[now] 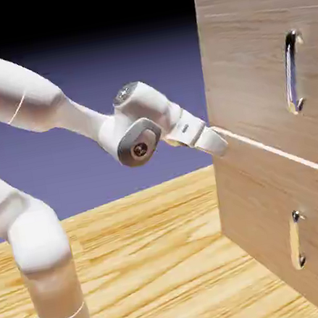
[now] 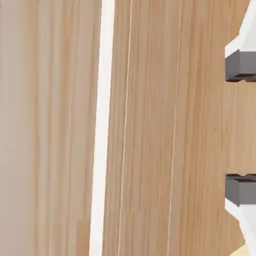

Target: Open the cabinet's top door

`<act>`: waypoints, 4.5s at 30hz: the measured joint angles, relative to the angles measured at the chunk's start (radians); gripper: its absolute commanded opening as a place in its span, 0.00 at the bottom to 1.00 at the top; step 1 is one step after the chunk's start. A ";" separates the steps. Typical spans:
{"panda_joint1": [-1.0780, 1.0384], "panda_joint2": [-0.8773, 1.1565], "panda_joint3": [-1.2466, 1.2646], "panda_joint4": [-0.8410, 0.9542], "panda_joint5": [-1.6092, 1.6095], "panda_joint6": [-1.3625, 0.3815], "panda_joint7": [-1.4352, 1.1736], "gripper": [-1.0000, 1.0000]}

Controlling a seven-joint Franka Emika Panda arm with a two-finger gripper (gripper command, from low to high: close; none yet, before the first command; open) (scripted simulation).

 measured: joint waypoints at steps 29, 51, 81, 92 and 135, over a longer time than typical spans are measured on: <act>0.362 -0.171 -0.482 0.324 -1.261 0.098 0.924 0.50; 0.636 -0.300 -0.847 0.570 -2.218 0.173 1.625 0.50; 0.641 -0.302 -0.945 0.597 -2.689 0.056 2.061 0.00; 0.242 -0.334 -0.653 0.365 -2.500 -0.037 2.045 0.00; -0.340 -1.032 0.218 -0.190 -1.002 -0.454 1.209 0.00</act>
